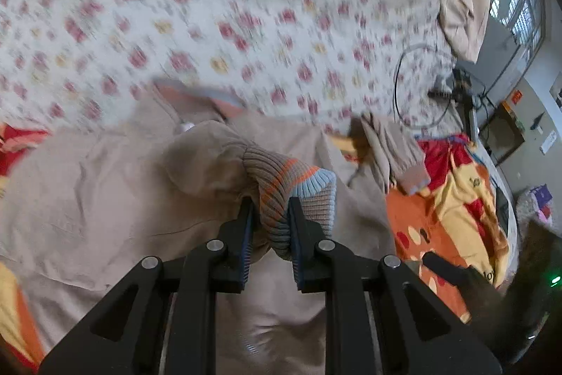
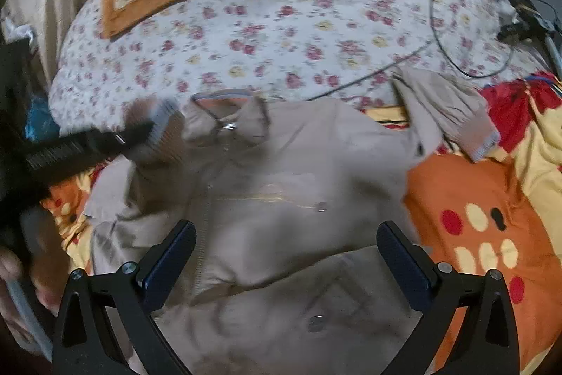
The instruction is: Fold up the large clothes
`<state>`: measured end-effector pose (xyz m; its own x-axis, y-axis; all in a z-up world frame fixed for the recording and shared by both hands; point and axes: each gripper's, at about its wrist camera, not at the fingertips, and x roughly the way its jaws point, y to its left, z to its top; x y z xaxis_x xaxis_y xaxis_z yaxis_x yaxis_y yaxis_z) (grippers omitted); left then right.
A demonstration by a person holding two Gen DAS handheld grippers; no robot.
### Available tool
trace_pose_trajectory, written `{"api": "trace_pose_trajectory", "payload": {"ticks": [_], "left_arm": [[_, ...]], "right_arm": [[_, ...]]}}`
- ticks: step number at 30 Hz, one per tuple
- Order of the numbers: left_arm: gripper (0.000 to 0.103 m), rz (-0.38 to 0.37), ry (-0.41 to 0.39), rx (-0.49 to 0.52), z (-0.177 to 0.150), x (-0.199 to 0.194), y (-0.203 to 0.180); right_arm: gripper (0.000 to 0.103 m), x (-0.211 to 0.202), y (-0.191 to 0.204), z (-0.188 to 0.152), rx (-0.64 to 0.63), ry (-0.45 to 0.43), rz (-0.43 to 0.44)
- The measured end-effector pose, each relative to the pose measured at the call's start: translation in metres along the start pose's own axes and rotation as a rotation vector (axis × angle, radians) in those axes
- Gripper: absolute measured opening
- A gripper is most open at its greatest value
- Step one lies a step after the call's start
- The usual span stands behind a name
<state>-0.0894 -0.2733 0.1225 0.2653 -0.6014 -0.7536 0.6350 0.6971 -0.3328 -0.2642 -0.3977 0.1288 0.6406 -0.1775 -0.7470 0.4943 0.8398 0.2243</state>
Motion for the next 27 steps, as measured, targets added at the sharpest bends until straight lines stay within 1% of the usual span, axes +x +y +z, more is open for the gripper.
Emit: {"api": "trace_pose_trajectory", "payload": {"ticks": [1, 3, 4, 5, 7, 8, 9, 10, 11, 12, 13, 14, 16, 18, 19, 20, 21, 23, 24, 25, 26, 27], "left_arm": [[0.017, -0.004, 0.013, -0.006, -0.003, 0.006, 0.001], [0.023, -0.004, 0.038, -0.010, -0.009, 0.016, 0.005], [0.035, 0.001, 0.051, -0.012, -0.010, 0.019, 0.007], [0.044, 0.004, 0.062, -0.025, -0.012, 0.016, 0.013], [0.045, -0.018, 0.057, -0.033, -0.016, 0.006, 0.021], [0.050, -0.021, 0.043, -0.021, -0.017, -0.009, 0.027], [0.056, -0.007, 0.031, -0.003, -0.020, -0.022, 0.032], [0.069, 0.017, 0.016, 0.015, -0.023, -0.031, 0.036], [0.074, 0.055, -0.013, 0.035, -0.028, -0.044, 0.042], [0.074, 0.106, -0.047, 0.054, -0.035, -0.060, 0.052], [0.074, 0.138, -0.057, 0.063, -0.039, -0.066, 0.059], [0.074, 0.185, -0.067, 0.070, -0.046, -0.075, 0.069], [0.074, 0.316, -0.081, 0.065, -0.061, -0.086, 0.095], [0.074, 0.464, -0.056, 0.025, -0.074, -0.084, 0.125], [0.074, 0.517, -0.031, -0.006, -0.079, -0.079, 0.141], [0.074, 0.544, -0.018, -0.027, -0.082, -0.077, 0.150], [0.074, 0.581, -0.010, -0.069, -0.085, -0.072, 0.165], [0.074, 0.617, -0.021, -0.142, -0.090, -0.066, 0.185], [0.074, 0.617, -0.022, -0.175, -0.092, -0.064, 0.192], [0.074, 0.598, -0.020, -0.222, -0.095, -0.062, 0.202], [0.074, 0.587, -0.018, -0.247, -0.097, -0.062, 0.209], [0.074, 0.583, -0.017, -0.273, -0.100, -0.061, 0.215]], "right_arm": [[0.103, 0.002, -0.005, 0.000, 0.009, 0.005, -0.010], [0.103, 0.006, -0.012, -0.003, 0.024, 0.016, -0.019], [0.103, 0.010, -0.014, -0.004, 0.030, 0.025, -0.021], [0.103, 0.011, -0.014, -0.005, 0.032, 0.032, -0.022], [0.103, 0.015, -0.012, -0.006, 0.027, 0.043, -0.022], [0.103, 0.016, -0.011, -0.007, 0.022, 0.046, -0.020], [0.103, 0.017, -0.008, -0.007, 0.018, 0.049, -0.018], [0.103, 0.018, -0.006, -0.007, 0.016, 0.050, -0.013], [0.103, 0.019, -0.003, -0.007, 0.013, 0.051, -0.002], [0.103, 0.020, -0.001, -0.005, 0.011, 0.054, 0.005], [0.103, 0.022, 0.001, -0.005, 0.008, 0.057, 0.013], [0.103, 0.025, 0.006, -0.003, 0.000, 0.060, 0.022], [0.103, 0.036, 0.014, 0.003, -0.025, 0.081, 0.037], [0.103, 0.053, 0.021, 0.011, -0.063, 0.121, 0.019], [0.103, 0.062, 0.025, 0.016, -0.084, 0.135, 0.002], [0.103, 0.075, 0.028, 0.021, -0.107, 0.154, -0.017], [0.103, 0.090, 0.032, 0.026, -0.128, 0.185, -0.028], [0.102, 0.123, 0.036, 0.028, -0.150, 0.280, -0.039], [0.098, 0.136, 0.037, 0.027, -0.148, 0.319, -0.015], [0.078, 0.144, 0.037, 0.024, -0.130, 0.333, 0.048], [0.063, 0.144, 0.037, 0.023, -0.104, 0.323, 0.094], [0.056, 0.138, 0.038, 0.024, -0.092, 0.288, 0.092]]}}
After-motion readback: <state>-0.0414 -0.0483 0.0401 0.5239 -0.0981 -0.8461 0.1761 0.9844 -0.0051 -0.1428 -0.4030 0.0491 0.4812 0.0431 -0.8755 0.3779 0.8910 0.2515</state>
